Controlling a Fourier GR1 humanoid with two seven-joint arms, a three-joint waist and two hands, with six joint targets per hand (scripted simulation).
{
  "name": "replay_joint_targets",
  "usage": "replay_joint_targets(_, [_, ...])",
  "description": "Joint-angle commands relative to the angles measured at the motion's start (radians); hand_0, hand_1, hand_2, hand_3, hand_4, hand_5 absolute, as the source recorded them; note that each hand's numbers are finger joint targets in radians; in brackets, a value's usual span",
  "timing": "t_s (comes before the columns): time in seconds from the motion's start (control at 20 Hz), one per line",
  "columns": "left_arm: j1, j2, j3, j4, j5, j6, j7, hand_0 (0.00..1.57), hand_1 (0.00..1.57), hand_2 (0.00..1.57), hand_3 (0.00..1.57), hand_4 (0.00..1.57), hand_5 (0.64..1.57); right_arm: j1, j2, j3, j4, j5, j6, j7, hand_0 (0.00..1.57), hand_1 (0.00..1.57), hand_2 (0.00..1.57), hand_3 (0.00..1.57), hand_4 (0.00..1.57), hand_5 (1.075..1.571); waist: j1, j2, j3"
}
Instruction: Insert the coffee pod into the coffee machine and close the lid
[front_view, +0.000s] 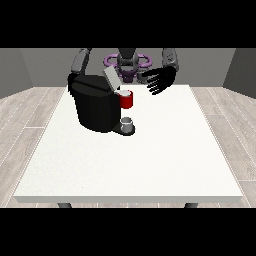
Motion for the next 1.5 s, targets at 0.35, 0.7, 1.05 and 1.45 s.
replay_joint_targets(0.35, [0.455, -0.115, 0.018, 0.048, 0.081, -0.073, -0.165, 0.0, 0.0, 0.0, 0.0, 0.24, 1.571, 0.161, 0.113, 0.195, -0.234, 0.133, -0.099, 0.136, 0.0, 0.0, 0.0, 0.0, 0.14, 1.571, 0.05, -0.387, -0.001])
replay_joint_targets(0.7, [0.563, -0.05, 0.059, 0.044, 0.129, -0.129, -0.167, 0.0, 0.0, 0.0, 0.0, 0.33, 1.571, 0.15, 0.133, 0.323, -0.471, 0.153, -0.151, 0.228, 0.0, 0.0, 0.0, 0.0, 0.12, 1.571, 0.023, -0.443, 0.0002])
replay_joint_targets(1.05, [0.636, -0.096, -0.01, -0.148, 0.164, -0.174, -0.131, 0.0, 0.0, 0.0, 0.0, 0.3, 1.571, 0.193, 0.095, 0.323, -0.659, 0.217, -0.227, 0.342, 0.0, 0.0, 0.0, 0.0, 0.44, 1.571, 0.136, -0.36, 0.0014])
replay_joint_targets(1.45, [0.652, -0.074, -0.028, -0.238, 0.195, -0.182, -0.25, 0.0, 0.0, 0.0, 0.0, 0.18, 1.571, 0.017, 0.098, 0.277, -0.615, 0.233, -0.287, 0.322, 0.0, 0.0, 0.0, 0.0, 0.27, 1.571, 0.166, -0.158, 0.0013])
